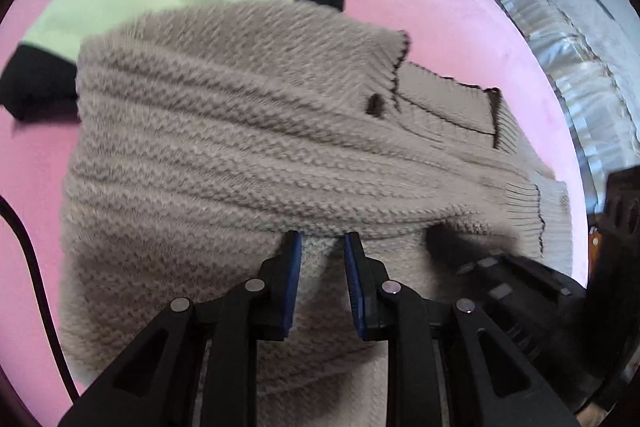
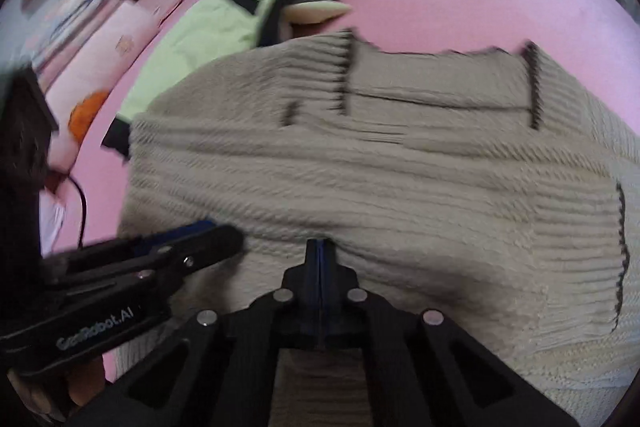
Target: Fold large clothes
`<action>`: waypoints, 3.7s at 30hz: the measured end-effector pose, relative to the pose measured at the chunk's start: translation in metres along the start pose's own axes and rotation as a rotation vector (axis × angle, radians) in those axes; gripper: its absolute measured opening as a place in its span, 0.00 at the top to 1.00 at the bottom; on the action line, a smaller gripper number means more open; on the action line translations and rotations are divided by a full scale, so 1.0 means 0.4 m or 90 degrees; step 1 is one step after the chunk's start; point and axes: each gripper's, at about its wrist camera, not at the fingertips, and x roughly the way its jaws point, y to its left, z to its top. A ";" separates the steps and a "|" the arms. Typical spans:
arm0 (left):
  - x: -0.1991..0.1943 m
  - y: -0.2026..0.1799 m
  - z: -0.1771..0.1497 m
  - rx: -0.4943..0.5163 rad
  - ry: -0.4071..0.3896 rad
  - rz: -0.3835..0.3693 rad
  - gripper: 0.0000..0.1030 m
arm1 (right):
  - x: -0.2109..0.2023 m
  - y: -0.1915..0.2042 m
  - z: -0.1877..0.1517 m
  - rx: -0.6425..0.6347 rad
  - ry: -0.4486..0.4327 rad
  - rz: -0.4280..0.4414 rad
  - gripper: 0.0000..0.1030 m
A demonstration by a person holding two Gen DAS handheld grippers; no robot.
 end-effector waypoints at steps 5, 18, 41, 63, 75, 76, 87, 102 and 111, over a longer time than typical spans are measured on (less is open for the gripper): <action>-0.017 0.010 -0.020 -0.003 0.001 -0.007 0.80 | -0.078 -0.123 -0.051 0.009 -0.034 -0.072 1.00; -0.174 0.040 -0.117 0.009 0.010 0.048 0.77 | -0.285 -0.238 -0.184 0.054 -0.031 -0.144 0.94; -0.651 -0.077 -0.356 -0.112 -0.087 0.088 0.57 | -0.735 -0.175 -0.227 0.063 -0.033 0.007 0.84; -0.132 0.118 -0.204 -0.240 -0.058 -0.141 0.57 | -0.149 -0.148 -0.150 0.179 0.021 0.106 0.68; -0.157 0.140 -0.192 -0.272 -0.086 -0.164 0.90 | -0.161 -0.150 -0.144 0.206 0.001 0.190 0.86; -0.165 0.140 -0.194 -0.264 -0.087 -0.165 0.90 | -0.168 -0.151 -0.151 0.206 0.001 0.192 0.86; -0.135 0.138 -0.221 -0.190 -0.018 -0.106 0.80 | -0.171 -0.135 -0.213 0.122 0.032 0.088 0.85; -0.410 -0.018 -0.290 -0.060 -0.075 0.051 0.64 | -0.499 -0.122 -0.250 0.057 -0.070 0.029 0.84; -0.628 -0.130 -0.320 -0.041 -0.124 0.103 0.57 | -0.687 -0.099 -0.231 0.023 -0.120 0.018 0.73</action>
